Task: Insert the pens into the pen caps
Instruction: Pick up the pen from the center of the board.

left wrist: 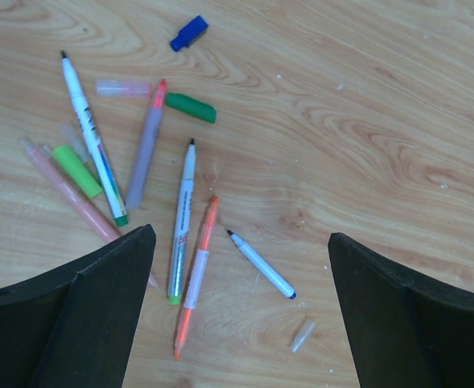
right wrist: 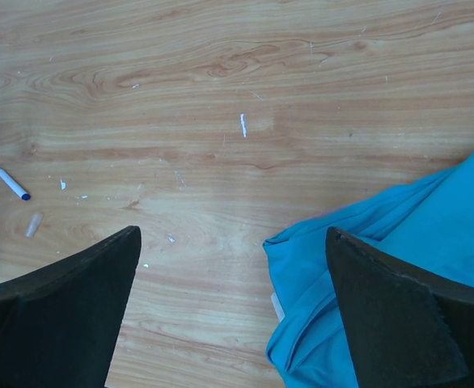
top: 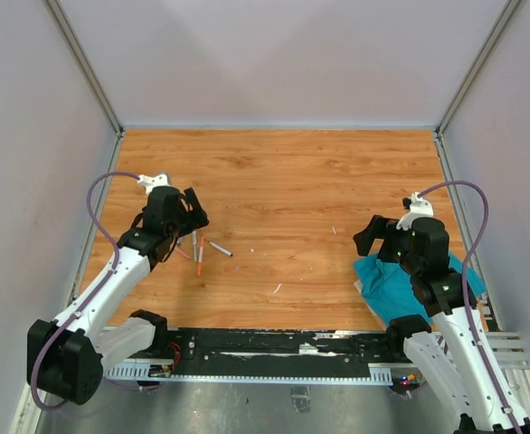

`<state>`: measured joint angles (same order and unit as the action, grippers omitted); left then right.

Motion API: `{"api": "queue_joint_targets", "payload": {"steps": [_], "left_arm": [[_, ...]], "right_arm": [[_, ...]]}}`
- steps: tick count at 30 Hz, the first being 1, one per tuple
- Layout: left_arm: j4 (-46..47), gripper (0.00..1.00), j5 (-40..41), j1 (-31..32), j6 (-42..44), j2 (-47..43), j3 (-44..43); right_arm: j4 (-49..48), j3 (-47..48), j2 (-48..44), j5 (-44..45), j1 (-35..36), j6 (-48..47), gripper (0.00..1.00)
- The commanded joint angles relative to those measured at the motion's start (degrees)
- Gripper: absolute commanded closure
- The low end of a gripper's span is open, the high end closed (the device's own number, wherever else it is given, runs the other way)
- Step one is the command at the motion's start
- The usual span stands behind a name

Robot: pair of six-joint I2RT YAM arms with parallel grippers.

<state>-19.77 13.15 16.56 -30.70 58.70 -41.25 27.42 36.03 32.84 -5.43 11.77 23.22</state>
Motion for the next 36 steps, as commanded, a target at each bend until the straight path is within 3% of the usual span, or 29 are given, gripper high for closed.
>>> {"api": "queue_joint_targets", "payload": {"steps": [1,9,17,27,36], "left_arm": [[1.42,0.07,7.83,-0.63,-6.75,-2.72,3.29],[-0.78,0.16,9.82,-5.64,-11.26,-5.02,10.01],[1.48,0.42,9.31,-6.71,-12.36,-3.28,13.24],[4.27,0.51,9.18,-7.15,-11.0,2.71,13.83],[7.32,0.51,6.3,-7.33,-9.76,7.33,13.7]], "right_arm": [[1.2,-1.02,-0.21,-0.33,-1.23,0.75,0.04],[1.82,-2.13,-0.12,1.1,-1.23,1.08,0.04],[2.26,-2.39,0.46,1.38,-1.23,1.4,0.04],[2.29,-2.81,1.43,1.74,-1.27,2.05,0.04],[2.59,-3.01,1.52,1.76,-1.3,2.37,0.04]]}}
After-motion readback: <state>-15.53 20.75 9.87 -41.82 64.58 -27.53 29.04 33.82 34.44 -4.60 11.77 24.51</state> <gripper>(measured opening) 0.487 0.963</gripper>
